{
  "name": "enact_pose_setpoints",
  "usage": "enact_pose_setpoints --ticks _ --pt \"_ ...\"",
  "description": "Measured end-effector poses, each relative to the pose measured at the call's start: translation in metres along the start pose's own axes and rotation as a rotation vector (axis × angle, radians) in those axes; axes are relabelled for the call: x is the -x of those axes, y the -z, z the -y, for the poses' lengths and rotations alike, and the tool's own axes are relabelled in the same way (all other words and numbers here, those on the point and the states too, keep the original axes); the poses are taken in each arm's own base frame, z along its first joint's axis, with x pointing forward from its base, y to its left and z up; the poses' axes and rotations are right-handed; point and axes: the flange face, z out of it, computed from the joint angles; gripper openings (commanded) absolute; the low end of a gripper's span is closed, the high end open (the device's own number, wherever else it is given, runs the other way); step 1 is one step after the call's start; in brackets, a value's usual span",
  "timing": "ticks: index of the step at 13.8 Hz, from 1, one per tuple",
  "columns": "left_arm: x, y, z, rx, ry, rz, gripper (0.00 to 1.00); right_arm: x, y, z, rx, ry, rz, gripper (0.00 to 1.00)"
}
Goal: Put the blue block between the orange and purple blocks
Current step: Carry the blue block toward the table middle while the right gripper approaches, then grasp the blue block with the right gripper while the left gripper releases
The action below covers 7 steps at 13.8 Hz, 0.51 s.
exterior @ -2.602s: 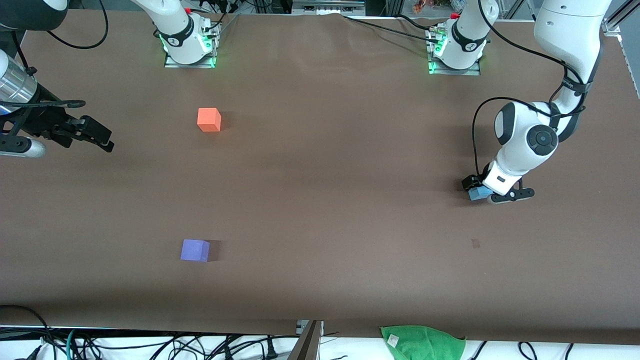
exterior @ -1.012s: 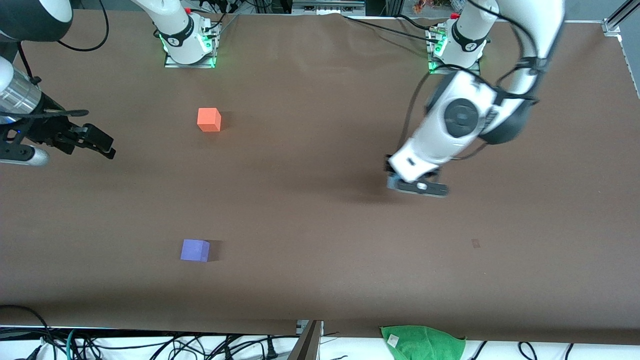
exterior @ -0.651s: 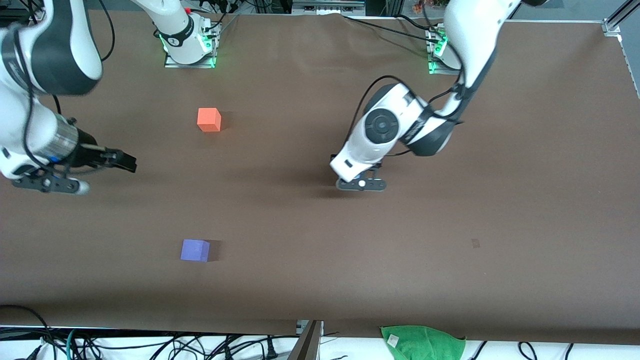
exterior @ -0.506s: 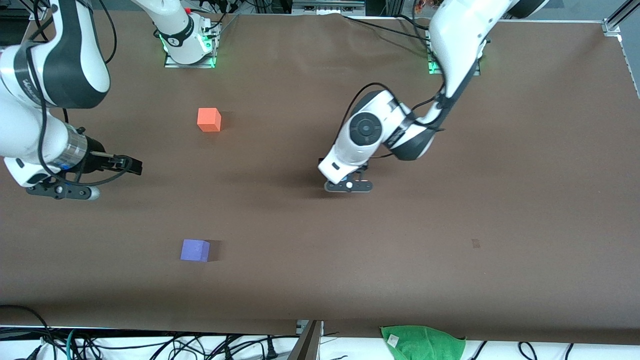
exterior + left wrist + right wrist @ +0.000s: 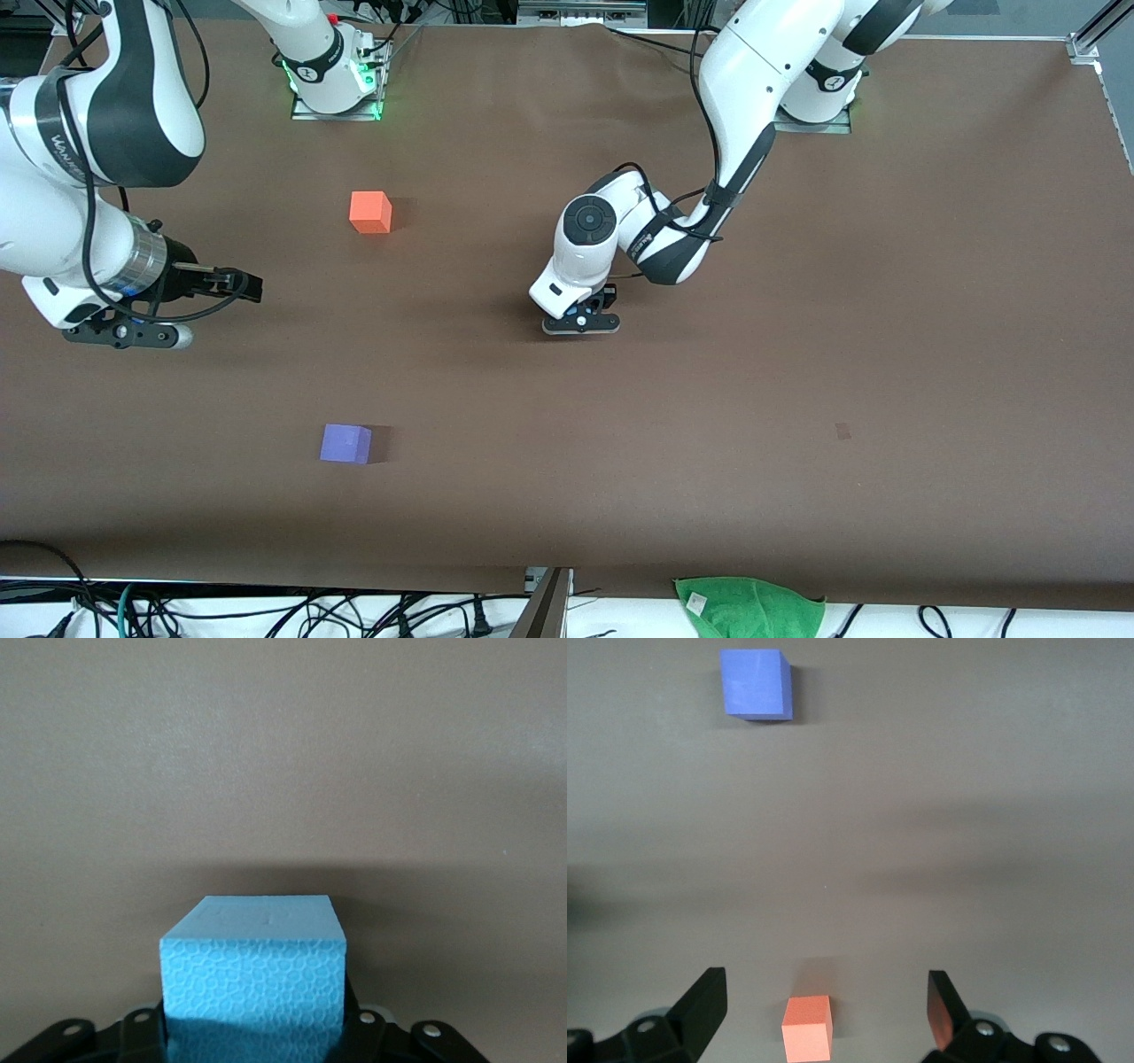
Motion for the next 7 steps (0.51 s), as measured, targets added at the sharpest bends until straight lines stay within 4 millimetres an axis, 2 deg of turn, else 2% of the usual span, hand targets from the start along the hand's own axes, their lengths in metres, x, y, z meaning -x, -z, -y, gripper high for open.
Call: enact_pose_setpoints --ticks 2,3,5,7 --pt "-0.007 0.011 -0.001 0.012 0.005 -0.018 1.0 0.001 0.0 0.005 0.001 0.008 0.0 1.0" --pt "-0.01 0.023 -0.004 0.022 0.005 -0.03 1.0 0.001 0.0 0.005 0.001 0.009 0.0 1.0" --pt "-0.014 0.061 -0.005 0.014 0.007 -0.04 1.0 0.001 0.0 0.006 0.001 0.009 -0.001 1.0" --pt "-0.017 0.115 0.001 -0.021 0.017 -0.037 1.0 0.003 0.001 0.014 -0.031 0.006 0.004 1.0"
